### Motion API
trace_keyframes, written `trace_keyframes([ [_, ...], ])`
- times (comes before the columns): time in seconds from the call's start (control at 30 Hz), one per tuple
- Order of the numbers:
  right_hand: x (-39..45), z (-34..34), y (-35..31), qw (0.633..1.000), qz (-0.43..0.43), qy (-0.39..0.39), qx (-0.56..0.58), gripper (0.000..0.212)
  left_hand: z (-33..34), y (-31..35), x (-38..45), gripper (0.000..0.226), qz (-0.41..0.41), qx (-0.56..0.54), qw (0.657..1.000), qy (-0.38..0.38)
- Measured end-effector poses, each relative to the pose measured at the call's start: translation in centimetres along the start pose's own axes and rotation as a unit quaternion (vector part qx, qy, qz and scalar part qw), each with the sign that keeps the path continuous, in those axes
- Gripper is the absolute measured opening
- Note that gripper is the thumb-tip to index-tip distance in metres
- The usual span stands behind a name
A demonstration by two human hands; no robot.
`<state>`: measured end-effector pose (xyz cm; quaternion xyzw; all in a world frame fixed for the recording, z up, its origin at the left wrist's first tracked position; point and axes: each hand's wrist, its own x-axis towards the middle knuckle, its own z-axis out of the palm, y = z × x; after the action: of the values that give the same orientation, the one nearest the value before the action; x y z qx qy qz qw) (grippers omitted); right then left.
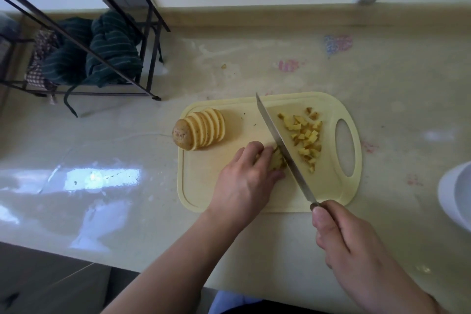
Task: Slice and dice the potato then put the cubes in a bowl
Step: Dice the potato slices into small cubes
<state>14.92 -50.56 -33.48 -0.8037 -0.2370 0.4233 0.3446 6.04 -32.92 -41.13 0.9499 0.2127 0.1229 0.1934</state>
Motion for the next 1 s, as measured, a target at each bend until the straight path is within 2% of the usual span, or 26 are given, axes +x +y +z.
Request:
trace_keyframes([
  [0.27,0.2,-0.9,-0.5,1.000,-0.002,0.003,-0.002,0.032,0.1,-0.8,0.7,0.048,0.020,-0.010,1.000,0.003],
  [0.47,-0.6,-1.4,-0.9,1.000,-0.001,0.006,0.004,0.038,-0.4,-1.5,1.0,0.055,0.042,0.026,0.999,0.006],
  [0.7,-1.2,-1.2,-0.6,1.000,-0.007,0.002,-0.025,0.041,0.5,-1.6,0.9,0.018,0.120,-0.042,0.991,0.038],
  [0.83,-1.9,-1.1,-0.7,0.999,-0.002,0.006,-0.042,0.033,0.9,-1.7,0.5,0.011,0.137,-0.049,0.988,0.048],
  [1.0,-3.0,-1.0,0.0,0.999,0.002,-0.003,-0.053,0.046,1.1,-1.6,0.7,0.008,0.136,-0.061,0.988,0.050],
])
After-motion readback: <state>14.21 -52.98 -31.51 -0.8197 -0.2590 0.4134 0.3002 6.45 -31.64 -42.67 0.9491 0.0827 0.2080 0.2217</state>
